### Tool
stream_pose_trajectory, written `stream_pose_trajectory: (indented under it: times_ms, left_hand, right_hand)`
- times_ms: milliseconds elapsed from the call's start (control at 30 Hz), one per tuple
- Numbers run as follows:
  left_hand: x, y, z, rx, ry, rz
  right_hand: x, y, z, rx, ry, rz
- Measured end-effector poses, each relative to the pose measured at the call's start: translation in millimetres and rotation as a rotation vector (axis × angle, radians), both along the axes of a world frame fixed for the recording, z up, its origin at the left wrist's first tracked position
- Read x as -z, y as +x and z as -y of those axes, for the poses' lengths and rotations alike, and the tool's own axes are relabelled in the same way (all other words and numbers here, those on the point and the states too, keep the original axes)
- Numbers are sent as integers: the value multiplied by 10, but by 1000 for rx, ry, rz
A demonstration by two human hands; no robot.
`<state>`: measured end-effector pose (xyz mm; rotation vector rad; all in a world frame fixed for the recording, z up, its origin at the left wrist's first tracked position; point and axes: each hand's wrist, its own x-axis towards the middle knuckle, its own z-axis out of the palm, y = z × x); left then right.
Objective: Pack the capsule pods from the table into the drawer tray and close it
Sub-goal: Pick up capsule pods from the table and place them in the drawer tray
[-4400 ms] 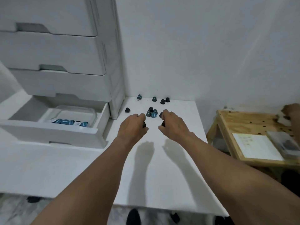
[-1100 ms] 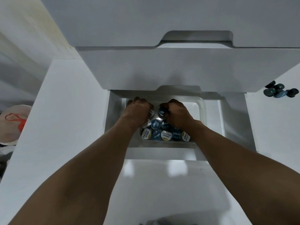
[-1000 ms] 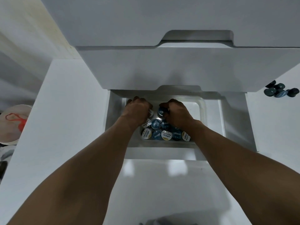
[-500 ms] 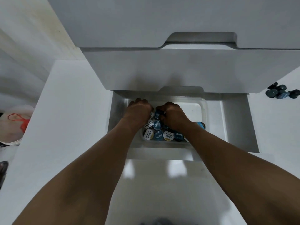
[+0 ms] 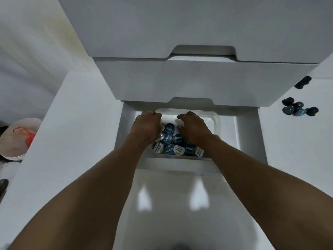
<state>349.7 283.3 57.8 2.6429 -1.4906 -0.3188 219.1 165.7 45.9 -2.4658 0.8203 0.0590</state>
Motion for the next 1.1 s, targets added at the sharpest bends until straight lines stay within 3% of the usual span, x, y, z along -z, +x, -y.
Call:
stream_pose_trajectory:
  times_ms: [300, 500, 700, 900, 1100]
  left_hand:
    - [-583, -831, -161, -191, -232, 137]
    - [-1062, -1416, -236, -120, -388, 260]
    - [-1429, -2036, -195, -26, -478, 315]
    - [-1519, -2820, -166, 84, -544, 275]
    - [-1396, -3534, -89, 171, -452, 255]
  right_hand:
    - [-671, -588, 68, -87, -280, 104]
    - [-1189, -1178, 115, -88, -386, 164]
    - [-1631, -1931, 58, 45, -445, 247]
    - [-1592, -2840, -78, 145, -448, 231]
    - [-1455, -3638, -53, 220, -399, 168]
